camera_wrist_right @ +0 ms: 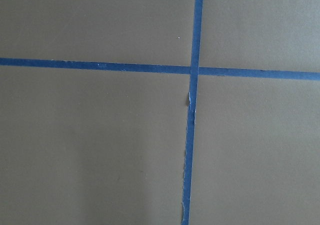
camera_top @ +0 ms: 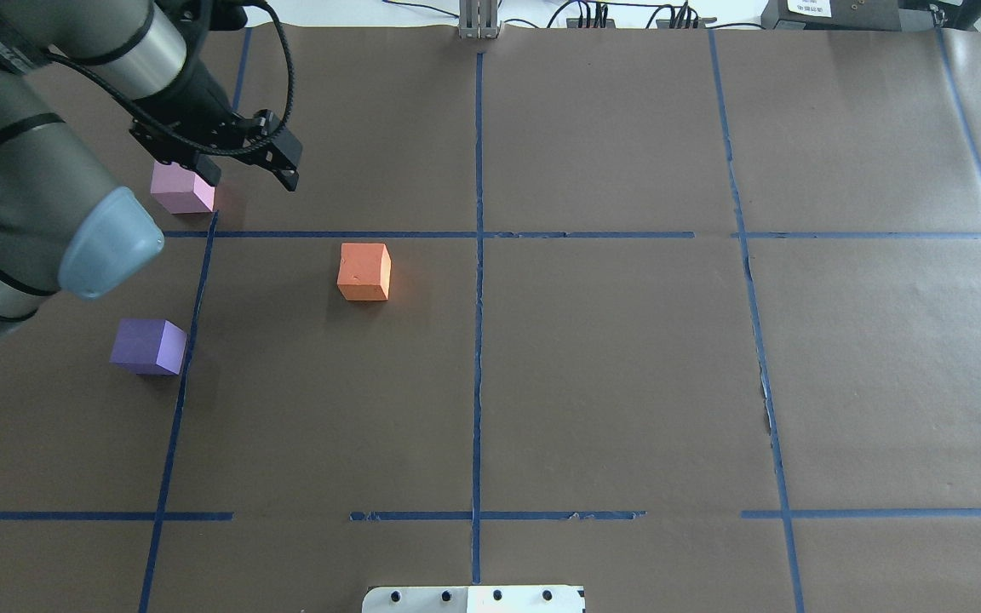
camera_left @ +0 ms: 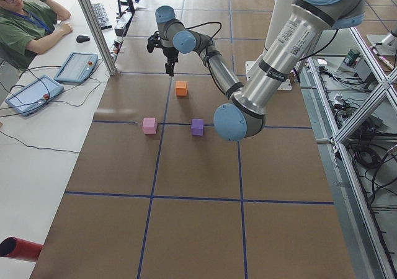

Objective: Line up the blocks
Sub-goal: 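Move the left gripper over the orange cube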

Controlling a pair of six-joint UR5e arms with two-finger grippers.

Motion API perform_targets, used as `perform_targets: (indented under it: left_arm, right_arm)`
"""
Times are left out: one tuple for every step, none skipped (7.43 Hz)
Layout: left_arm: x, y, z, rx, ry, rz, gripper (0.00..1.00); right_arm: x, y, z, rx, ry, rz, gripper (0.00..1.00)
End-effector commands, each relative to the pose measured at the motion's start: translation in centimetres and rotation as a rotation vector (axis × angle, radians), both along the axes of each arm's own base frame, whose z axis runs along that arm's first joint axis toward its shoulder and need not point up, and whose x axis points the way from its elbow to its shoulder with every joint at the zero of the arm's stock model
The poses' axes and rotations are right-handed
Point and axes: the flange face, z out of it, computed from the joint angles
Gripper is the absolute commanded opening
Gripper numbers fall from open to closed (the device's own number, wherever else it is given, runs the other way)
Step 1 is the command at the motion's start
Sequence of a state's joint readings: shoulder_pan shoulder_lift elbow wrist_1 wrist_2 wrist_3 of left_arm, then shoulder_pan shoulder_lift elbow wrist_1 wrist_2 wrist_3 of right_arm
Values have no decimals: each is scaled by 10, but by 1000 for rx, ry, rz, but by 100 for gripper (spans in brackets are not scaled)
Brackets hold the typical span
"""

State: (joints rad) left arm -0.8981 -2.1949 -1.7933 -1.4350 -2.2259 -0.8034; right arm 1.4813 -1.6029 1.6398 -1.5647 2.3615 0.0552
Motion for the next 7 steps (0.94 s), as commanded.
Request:
perform_targets:
  left_arm:
    - [86,13,9,-60,-121,-96,100]
    - [117,25,19,-58,-150,-81,100]
    - [137,23,31,-62,-151,-97,100]
    - [146,21,38,-77,-138,-110,100]
    - [152,23,42,-77,-134,-106,100]
    - [154,23,42,-78,-134,-105,100]
    - [161,20,45,-73,-126,-103,100]
  right_arm:
    - [-1,-1,-1,2,1,-1,100]
    - [-1,0,0,0,-1,-1,100]
    - [-1,-1,-1,2,1,-1,100]
    - [0,0,0,0,1,1,100]
    - [-1,-1,-1,2,1,-1,100]
    - [-1,-1,-1,2,1,-1,100]
    - [0,-1,0,0,-1,0,100]
